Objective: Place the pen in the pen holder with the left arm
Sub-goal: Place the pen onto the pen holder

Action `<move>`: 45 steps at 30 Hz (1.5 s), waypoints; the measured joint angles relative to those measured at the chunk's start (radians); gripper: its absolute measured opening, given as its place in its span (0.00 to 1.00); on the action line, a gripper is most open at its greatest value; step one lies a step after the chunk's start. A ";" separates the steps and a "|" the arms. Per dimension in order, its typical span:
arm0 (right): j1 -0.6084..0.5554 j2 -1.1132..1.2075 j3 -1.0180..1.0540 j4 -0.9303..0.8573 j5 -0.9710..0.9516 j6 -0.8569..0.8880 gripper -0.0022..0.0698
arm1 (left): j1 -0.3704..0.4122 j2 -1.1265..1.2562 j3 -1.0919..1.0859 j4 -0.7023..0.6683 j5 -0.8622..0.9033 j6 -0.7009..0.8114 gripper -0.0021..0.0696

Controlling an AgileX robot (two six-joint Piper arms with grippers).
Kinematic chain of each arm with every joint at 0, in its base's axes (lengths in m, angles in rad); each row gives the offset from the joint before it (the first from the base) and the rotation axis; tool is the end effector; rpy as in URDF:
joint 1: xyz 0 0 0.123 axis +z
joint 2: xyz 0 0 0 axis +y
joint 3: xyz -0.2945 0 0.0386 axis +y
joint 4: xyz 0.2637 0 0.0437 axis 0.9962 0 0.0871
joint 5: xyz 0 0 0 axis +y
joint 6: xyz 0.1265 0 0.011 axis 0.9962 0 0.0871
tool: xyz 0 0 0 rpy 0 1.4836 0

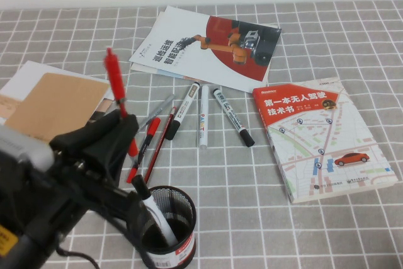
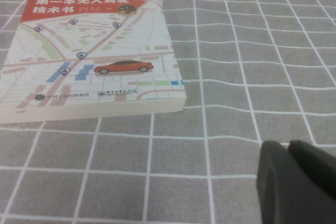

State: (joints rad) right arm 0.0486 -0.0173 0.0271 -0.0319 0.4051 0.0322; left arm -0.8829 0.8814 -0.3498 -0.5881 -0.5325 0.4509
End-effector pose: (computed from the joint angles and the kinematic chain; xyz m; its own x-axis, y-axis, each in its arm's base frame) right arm 0.0892 0.0027 0.1567 -0.3214 -0.0127 -0.9469 -0.0358 0.9994 -0.0013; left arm 0.1633 -0.1425 0.2801 -0.0324 -0.0671 -0.9972 0.5616 0.8241 -0.0737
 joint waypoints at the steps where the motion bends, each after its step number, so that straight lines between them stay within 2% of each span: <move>1: 0.000 0.000 0.000 0.000 0.000 0.000 0.01 | -0.012 0.000 0.011 -0.008 -0.029 -0.002 0.13; 10: 0.000 0.000 0.000 0.000 0.000 0.000 0.01 | -0.027 0.036 0.076 -0.037 -0.080 -0.014 0.13; 16: 0.000 0.000 0.000 0.000 0.000 0.000 0.01 | -0.027 0.096 0.108 -0.038 -0.104 -0.079 0.13; 26: 0.000 0.000 0.000 0.000 0.000 0.000 0.01 | -0.027 0.162 0.122 0.184 -0.169 -0.352 0.13; 38: 0.000 0.000 0.000 0.000 0.000 0.000 0.01 | -0.027 0.172 0.128 0.225 -0.151 -0.377 0.13; 45: 0.000 0.000 0.000 0.000 0.000 0.000 0.01 | -0.027 0.172 0.222 0.251 -0.246 -0.436 0.13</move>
State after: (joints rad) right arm 0.0486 -0.0173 0.0271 -0.0319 0.4051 0.0322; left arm -0.9097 1.0538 -0.1273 -0.3372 -0.7785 0.0151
